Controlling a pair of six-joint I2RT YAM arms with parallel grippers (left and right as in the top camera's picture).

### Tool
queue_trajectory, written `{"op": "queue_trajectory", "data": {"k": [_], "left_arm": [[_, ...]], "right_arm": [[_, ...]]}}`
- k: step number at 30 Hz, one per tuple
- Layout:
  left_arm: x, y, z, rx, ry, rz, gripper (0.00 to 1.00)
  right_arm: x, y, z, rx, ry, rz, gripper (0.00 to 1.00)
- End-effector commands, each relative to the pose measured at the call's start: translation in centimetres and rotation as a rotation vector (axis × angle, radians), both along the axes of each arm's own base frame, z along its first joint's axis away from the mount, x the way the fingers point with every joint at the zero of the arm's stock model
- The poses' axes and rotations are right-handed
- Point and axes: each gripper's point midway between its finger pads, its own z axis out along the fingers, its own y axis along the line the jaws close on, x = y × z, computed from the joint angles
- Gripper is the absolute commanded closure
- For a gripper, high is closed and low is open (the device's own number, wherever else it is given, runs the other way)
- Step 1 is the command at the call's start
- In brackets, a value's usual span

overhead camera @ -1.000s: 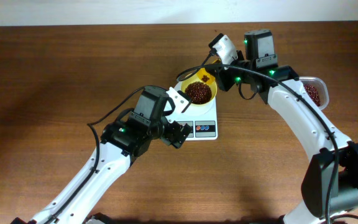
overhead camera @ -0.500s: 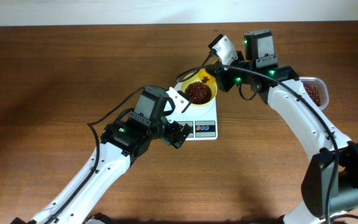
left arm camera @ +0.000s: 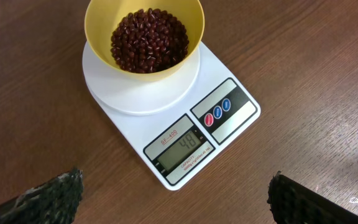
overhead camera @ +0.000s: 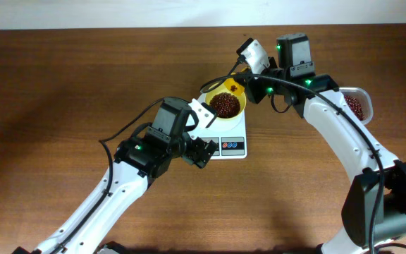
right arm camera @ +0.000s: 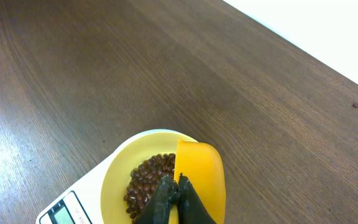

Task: Scoop item into bowl and weigh 50g on scale

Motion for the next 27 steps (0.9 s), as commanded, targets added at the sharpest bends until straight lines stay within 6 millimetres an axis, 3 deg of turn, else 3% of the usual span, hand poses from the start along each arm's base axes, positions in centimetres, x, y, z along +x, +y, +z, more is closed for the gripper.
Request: {"op": "queue_trajectory", "data": {"k": [1,9,12,14,20,22,25,27], "left_arm": [[0.0,0.0,0.7,-0.021,-0.012,0.008,0.01],[0.0,0.0,0.7,-0.021,-0.011,0.008,0.01],[-0.1,0.1,0.7,-0.019,-0.008,0.008,0.01],[-0.1,0.1,0.7,-0.019,-0.008,0.008,0.01],[-0.1,0.1,0.7,-0.019,-0.008,0.008,0.01],[-0.1,0.1,0.7,-0.019,-0.008,0.008,0.01],[-0.1,0.1,0.7,-0.019,-0.008,0.008,0.01],[-0.1,0.1,0.7,-0.019,-0.008,0.008,0.01]], "right_arm": [[-0.3,0.7,1.1,0.014,-0.024,0.024,0.96],[-0.4,0.7,1.1,0.016,-0.02,0.026,0.96],[-1.5,1.6,1.2,0.059,0.015,0.081,0.96],[-0.6,0.6,0.8,0.012,-0.008,0.028,0.96],[-0.6,1.0,0.6,0.03,-0.002,0.043,0.96],[-1.5,1.6,0.3,0.049,0.047,0.054,0.96],[0.0,0.4,0.0,-0.034,-0.025,0.013,0.96],[-1.2,1.3,0.1,0.014,0.012,0.071,0.96]]}}
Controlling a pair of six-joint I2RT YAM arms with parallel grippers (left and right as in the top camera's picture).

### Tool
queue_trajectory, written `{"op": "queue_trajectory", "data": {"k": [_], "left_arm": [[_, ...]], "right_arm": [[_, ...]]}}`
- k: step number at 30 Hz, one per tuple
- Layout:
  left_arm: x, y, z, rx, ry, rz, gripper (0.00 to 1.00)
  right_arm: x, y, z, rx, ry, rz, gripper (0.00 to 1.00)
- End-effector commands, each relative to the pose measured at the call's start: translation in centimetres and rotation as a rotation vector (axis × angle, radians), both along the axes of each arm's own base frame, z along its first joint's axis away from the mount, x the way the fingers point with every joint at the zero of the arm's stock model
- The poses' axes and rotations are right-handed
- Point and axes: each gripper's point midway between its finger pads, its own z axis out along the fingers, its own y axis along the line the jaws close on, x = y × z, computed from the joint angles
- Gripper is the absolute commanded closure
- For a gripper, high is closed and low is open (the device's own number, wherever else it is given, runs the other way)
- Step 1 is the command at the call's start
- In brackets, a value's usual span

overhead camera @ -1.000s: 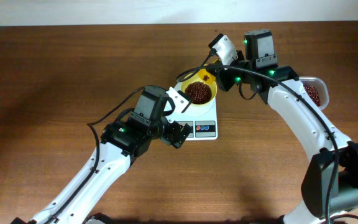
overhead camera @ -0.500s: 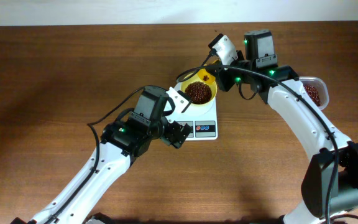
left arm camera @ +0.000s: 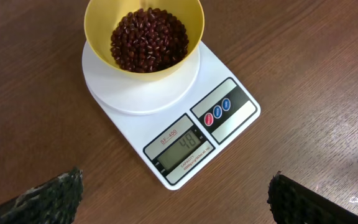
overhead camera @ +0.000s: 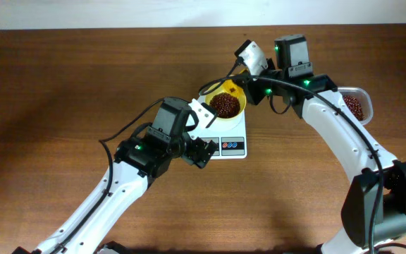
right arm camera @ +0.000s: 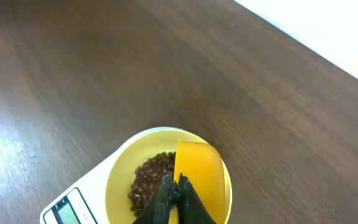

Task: Scoop item into bowl and weigh 50g on scale

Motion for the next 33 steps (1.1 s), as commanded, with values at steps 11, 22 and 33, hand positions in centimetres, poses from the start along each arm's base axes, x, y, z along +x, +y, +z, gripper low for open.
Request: {"op": "queue_trajectory", "data": {"k": [11,22,33], "left_arm": [[-0.1,0.0,0.7,-0.02,-0.009,0.008,0.01],[-0.1,0.0,0.7,-0.02,-0.009,0.008,0.01],[-0.1,0.0,0.7,-0.02,-0.009,0.008,0.01]], "right_arm": [[0.1,0.1,0.0,-0.045,-0.048,0.031,0.96],[0.1,0.1,0.0,-0.045,-0.049,0.032,0.96],[-0.5,0.6,0.1,-0.023,-0.037,0.066,0.96]]}}
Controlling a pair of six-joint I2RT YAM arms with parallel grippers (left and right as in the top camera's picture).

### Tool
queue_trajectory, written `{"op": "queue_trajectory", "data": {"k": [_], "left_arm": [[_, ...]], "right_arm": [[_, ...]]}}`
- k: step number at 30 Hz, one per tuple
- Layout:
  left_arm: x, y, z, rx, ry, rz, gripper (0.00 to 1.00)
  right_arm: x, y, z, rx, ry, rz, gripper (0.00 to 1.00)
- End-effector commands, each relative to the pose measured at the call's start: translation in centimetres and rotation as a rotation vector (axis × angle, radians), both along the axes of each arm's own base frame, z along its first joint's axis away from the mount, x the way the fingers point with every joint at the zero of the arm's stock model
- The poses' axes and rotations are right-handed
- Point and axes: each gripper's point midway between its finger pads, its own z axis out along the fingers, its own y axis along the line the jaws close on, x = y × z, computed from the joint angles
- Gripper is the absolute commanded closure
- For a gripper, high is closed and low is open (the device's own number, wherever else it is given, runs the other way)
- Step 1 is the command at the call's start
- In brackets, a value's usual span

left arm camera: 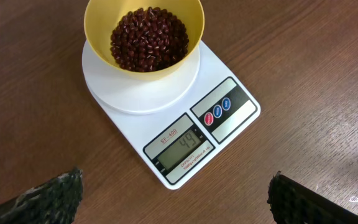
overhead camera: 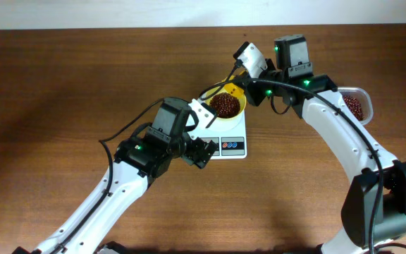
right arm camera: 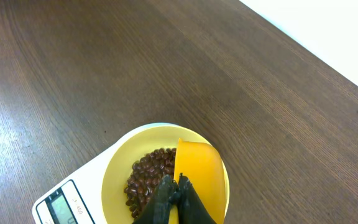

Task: Scoop item into bowl and weigh 50g on scale

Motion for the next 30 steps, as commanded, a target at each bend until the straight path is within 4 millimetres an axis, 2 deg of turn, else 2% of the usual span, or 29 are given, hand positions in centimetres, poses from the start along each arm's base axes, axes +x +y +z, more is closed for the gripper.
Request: {"op": "queue_trajectory", "data": {"k": [1,13,22,30], "left_arm": [[0.0,0.0,0.7,-0.021,-0.011,0.008,0.01],[0.0,0.0,0.7,-0.021,-0.011,0.008,0.01],[0.0,0.0,0.7,-0.021,-0.011,0.008,0.01],[0.0,0.0,0.7,-0.021,-0.011,0.008,0.01]], "right_arm": [[-0.3,0.6,0.2,-0.004,-0.021,0.042,0.96],[-0.6,0.5,-0.1,-0.147,-0.204,0.233,0.96],[-0.5,0.5,0.0,-0.15,-0.214,0.237,0.96],[0.5,0.8,1.1,-0.137,-0.28,0.228,0.96]]}}
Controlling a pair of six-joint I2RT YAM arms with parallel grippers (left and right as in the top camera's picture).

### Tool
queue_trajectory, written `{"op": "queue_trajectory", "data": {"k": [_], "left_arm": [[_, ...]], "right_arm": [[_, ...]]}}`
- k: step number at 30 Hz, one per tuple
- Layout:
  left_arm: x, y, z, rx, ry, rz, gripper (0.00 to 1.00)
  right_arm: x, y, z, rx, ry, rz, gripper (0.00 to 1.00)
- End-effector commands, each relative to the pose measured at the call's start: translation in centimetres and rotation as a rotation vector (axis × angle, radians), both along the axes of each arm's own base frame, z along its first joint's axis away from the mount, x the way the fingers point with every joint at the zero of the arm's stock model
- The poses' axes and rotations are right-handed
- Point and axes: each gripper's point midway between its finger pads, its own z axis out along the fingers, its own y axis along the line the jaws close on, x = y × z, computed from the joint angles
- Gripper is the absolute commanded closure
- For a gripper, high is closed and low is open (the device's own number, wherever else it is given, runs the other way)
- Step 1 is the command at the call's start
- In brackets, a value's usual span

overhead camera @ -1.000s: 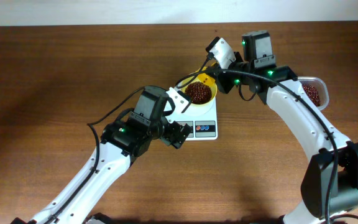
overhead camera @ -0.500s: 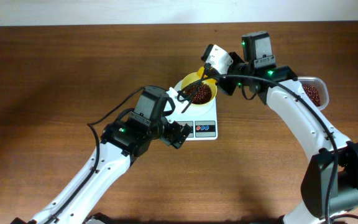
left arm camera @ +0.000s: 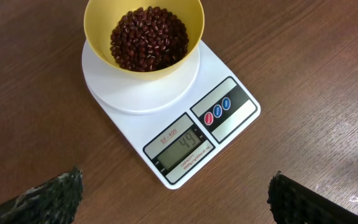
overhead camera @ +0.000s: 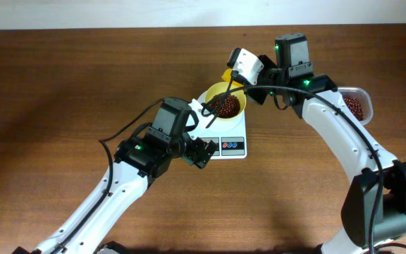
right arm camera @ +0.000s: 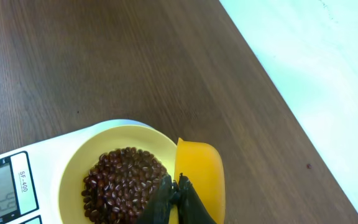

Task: Scoop item into bowl and weigh 50g on scale
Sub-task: 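Lift the scoop and move it right back to the bean tub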

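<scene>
A yellow bowl [left arm camera: 194, 28] full of red beans [left arm camera: 146, 38] stands on the white scale [left arm camera: 232, 127], whose display [left arm camera: 182, 142] reads 49. My right gripper [right arm camera: 176, 186] is shut on the handle of a yellow scoop [right arm camera: 201, 171], held just outside the bowl's far rim [right arm camera: 82, 162]. In the overhead view the scoop [overhead camera: 228, 73] is beyond the bowl [overhead camera: 217, 90]. My left gripper [left arm camera: 176, 200] hangs open over the table in front of the scale, holding nothing.
A clear container of red beans [overhead camera: 356, 106] sits at the right, partly under the right arm. Brown tabletop [overhead camera: 62, 92] surrounds the scale, and its far edge [right arm camera: 291, 118] lies close behind the scoop.
My right gripper has drawn the scoop back from over the bowl to just outside its far rim. The display still reads 49. The left arm has not moved.
The scoop was held over the bowl's far side with the scale reading 48, and the same held 2.1 s ago. By 1.0 s ago it read 49. Now the scoop is off the bowl and the reading stays 49.
</scene>
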Motion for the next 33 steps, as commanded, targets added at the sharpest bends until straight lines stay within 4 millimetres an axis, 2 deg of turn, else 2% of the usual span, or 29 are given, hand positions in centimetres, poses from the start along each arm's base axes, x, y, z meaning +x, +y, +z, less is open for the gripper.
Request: {"op": "queue_trajectory", "data": {"k": [1,6,11,16,20,25,30,33], "left_arm": [[0.0,0.0,0.7,-0.021,-0.011,0.008,0.01],[0.0,0.0,0.7,-0.021,-0.011,0.008,0.01],[0.0,0.0,0.7,-0.021,-0.011,0.008,0.01],[0.0,0.0,0.7,-0.021,-0.011,0.008,0.01],[0.0,0.0,0.7,-0.021,-0.011,0.008,0.01],[0.0,0.0,0.7,-0.021,-0.011,0.008,0.01],[0.0,0.0,0.7,-0.021,-0.011,0.008,0.01],[0.0,0.0,0.7,-0.021,-0.011,0.008,0.01]], "right_arm": [[0.0,0.6,0.6,0.015,-0.025,0.023,0.96],[1.5,0.8,2.3,0.077,-0.067,-0.032,0.96],[4.5,-1.4,3.3,0.109,-0.076,-0.285,0.96],[7.5,-5.1,4.9,0.205,-0.09,-0.635,0.96],[8.4,-8.1,5.1,0.242,-0.095,-0.863,0.96],[8.7,-12.4,5.5,0.243,-0.155,-1.133,0.96],[8.3,-15.8,5.8,0.185,-0.224,-1.284,0.96],[8.4,-18.1,5.5,0.274,-0.188,-1.379,0.96]]}}
